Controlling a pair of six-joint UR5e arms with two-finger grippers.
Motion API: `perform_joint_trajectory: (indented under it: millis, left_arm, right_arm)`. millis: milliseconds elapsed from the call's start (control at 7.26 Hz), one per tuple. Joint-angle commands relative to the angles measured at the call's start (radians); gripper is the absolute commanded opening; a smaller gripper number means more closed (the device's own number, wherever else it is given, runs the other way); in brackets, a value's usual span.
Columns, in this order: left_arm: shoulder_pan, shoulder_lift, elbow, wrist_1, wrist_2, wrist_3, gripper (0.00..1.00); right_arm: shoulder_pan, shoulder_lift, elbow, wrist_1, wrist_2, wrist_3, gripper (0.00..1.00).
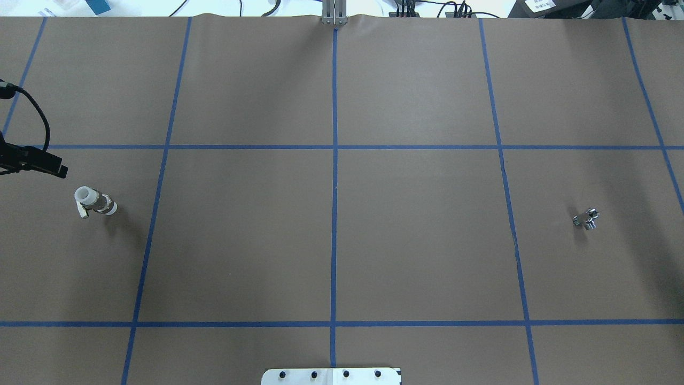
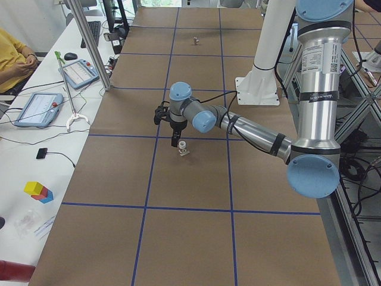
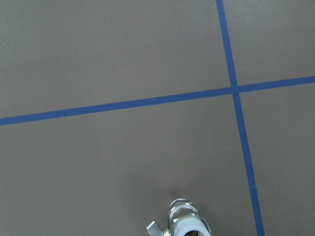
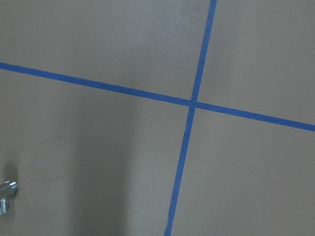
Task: Assemble PPR valve and pipe with both arms
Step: 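Lower the left gripper over the upright white-and-chrome valve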
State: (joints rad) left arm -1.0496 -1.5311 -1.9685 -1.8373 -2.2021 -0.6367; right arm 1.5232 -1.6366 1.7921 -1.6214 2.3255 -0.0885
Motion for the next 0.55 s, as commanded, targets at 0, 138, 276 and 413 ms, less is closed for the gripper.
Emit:
perform_joint_trajectory:
  millis: [0, 138, 276, 413]
  left_arm:
    - [-0.006, 0.017, -0.021, 0.025, -0.001, 0.002, 1.0]
    - [-0.013, 0.053, -0.013, 0.029, -0.028, 0.05, 1.0]
    - [-0.042, 0.078, -0.048, 0.035, -0.066, 0.087, 1.0]
    - [-0.046, 0.083, -0.044, 0.036, -0.067, 0.094, 1.0]
  right_arm:
    - [0.002, -0.07, 0.089, 0.002, 0.015, 0.001, 1.0]
    - [0.0, -0.081, 0.09, 0.003, 0.008, 0.013, 1.0]
    - [0.006, -0.092, 0.117, 0.018, 0.008, 0.024, 1.0]
    - [0.006, -0.086, 0.103, 0.02, 0.008, 0.023, 1.0]
